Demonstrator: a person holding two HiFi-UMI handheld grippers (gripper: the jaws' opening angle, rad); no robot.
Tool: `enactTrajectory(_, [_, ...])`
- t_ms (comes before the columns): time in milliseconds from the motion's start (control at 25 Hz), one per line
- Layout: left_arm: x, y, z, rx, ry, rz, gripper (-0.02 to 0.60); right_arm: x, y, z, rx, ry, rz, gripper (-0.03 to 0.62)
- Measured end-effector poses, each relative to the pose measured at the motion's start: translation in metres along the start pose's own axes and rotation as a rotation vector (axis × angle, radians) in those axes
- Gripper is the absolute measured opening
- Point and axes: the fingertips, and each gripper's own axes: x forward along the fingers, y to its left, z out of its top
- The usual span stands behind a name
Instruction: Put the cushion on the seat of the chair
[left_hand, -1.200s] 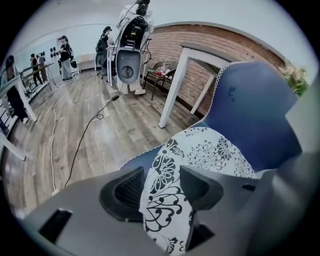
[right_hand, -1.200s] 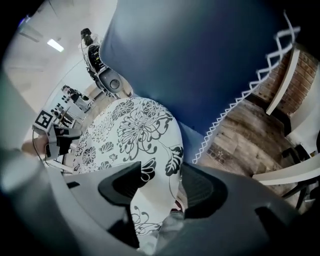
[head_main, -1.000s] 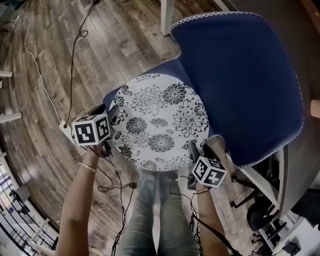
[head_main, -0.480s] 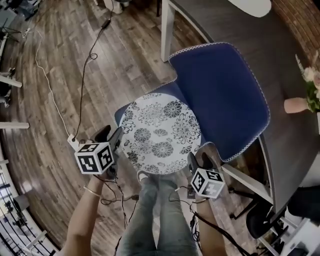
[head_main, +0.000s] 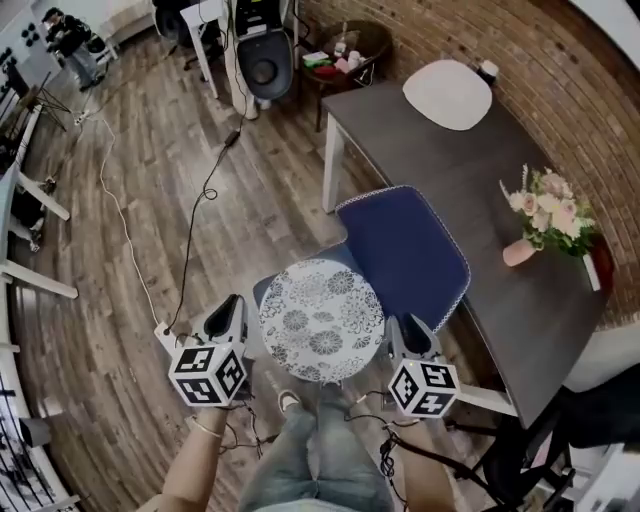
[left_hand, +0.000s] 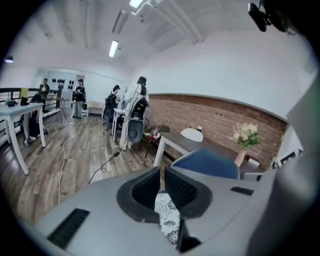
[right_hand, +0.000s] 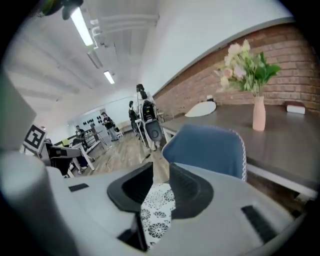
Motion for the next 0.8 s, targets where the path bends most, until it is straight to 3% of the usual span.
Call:
enactTrajectory(160, [-0.047, -0.016, 0.057, -0.026, -0.118, -0.027, 0.015, -0.048, 0.013, 0.063, -0.062, -0.108, -0.034, 0.02])
enactTrajectory(400, [-0.089, -0.034, 0.106, 0.011, -0.213, -0.07, 0.012, -0.096, 0.015, 0.125, -0.139, -0.206, -0.095, 0.009])
enactTrajectory(640, [-0.102, -0.032, 0.132, 0.097, -0.238, -0.028, 0.012, -0.131, 0.002, 0.152, -0.163, -0.264, -0.155, 0.003])
enactTrajectory(800, [-0.096, -0.03, 0.136, 0.097, -0.233, -0.016, 0.009, -0.142, -0.007, 0.152, -0.156, -0.273, -0.202, 0.003])
